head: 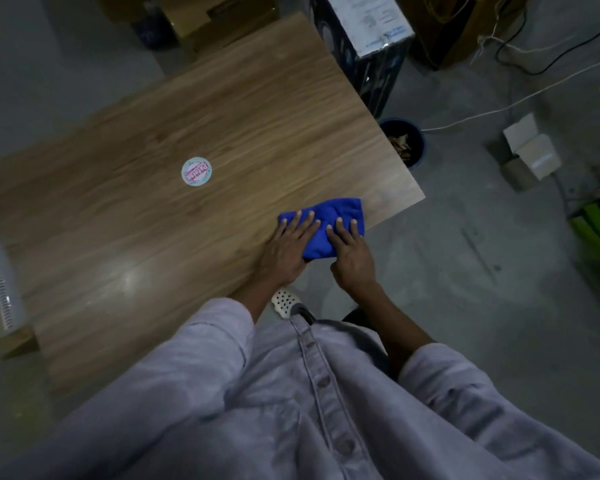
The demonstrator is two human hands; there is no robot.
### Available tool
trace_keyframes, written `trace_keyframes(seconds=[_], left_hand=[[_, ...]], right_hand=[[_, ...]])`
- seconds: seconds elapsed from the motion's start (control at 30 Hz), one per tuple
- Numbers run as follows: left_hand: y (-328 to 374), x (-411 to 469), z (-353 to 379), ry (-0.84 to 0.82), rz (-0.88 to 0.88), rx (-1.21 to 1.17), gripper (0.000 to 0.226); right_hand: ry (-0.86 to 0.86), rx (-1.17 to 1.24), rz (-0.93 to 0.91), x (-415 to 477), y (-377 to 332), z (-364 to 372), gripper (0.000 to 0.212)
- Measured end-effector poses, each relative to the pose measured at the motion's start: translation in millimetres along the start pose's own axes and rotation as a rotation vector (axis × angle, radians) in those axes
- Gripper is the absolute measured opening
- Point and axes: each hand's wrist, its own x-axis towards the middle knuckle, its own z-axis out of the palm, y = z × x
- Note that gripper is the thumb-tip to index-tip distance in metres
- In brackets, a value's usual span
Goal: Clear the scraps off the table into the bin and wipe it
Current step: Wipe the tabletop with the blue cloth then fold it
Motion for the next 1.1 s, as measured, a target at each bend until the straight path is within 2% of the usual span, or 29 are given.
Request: trace_keyframes(seconds=[0.1,0.2,0.27,0.33,0.4,0.47,0.53,0.63,0.7,0.73,0.8,0.83,0.87,0.93,1.03,1.1], left_hand=[[-3,-36,5,-0.054,-0.018,-0.030,0.086],[12,-64,-8,-0.142,-0.076,-0.196,0.062],[19,-72,-22,-0.330,-0.145,-0.333,0.036],[17,-74,-40,-0.422,-0.227,-0.466,0.034],[9,-68,-67,-0.283,-0.256,-0.519,0.055],[-1,-58,-101,-0.005,-0.226,-0.465,0.066],[-8,-45,-130,0.270,-0.147,-0.372,0.070],[-20,-22,-145,0.447,-0.090,-0.195,0.081],[-30,-6,-138,0.391,-0.077,-0.149,0.083],[-36,1,-130,0.299,-0.099,-0.128,0.084],[-47,8,-111,0.060,-0.211,-0.113,0.090],[-51,8,-102,-0.026,-0.272,-0.168,0.095],[-53,6,-95,-0.048,-0.312,-0.262,0.097],[-57,2,-83,0.029,-0.352,-0.464,0.090],[-64,4,-70,0.173,-0.437,-0.631,0.072],[-63,7,-68,0.196,-0.473,-0.723,0.066]], right_hand=[[-0.149,-0.045,-0.076,-8,-12,-8,0.064],[-0.343,-0.164,-0.039,-5,-26,-35,0.048],[-0.426,-0.174,-0.022,-2,-36,-54,0.057],[-0.402,-0.116,-0.066,4,-47,-77,0.065],[-0.324,-0.105,-0.107,10,-62,-105,0.057],[-0.206,-0.154,-0.099,22,-70,-129,0.046],[-0.009,-0.176,-0.120,31,-75,-146,0.046],[0.330,-0.130,-0.246,36,-79,-149,0.048],[0.343,-0.139,-0.238,36,-77,-137,0.051],[0.256,-0.158,-0.194,36,-72,-128,0.052],[-0.044,-0.256,-0.062,30,-60,-106,0.054],[-0.144,-0.291,-0.001,26,-54,-97,0.056],[-0.164,-0.286,0.053,21,-48,-88,0.057],[-0.102,-0.198,0.132,12,-43,-78,0.055],[-0.092,-0.141,0.200,7,-41,-73,0.049],[-0.098,-0.117,0.211,7,-42,-70,0.046]])
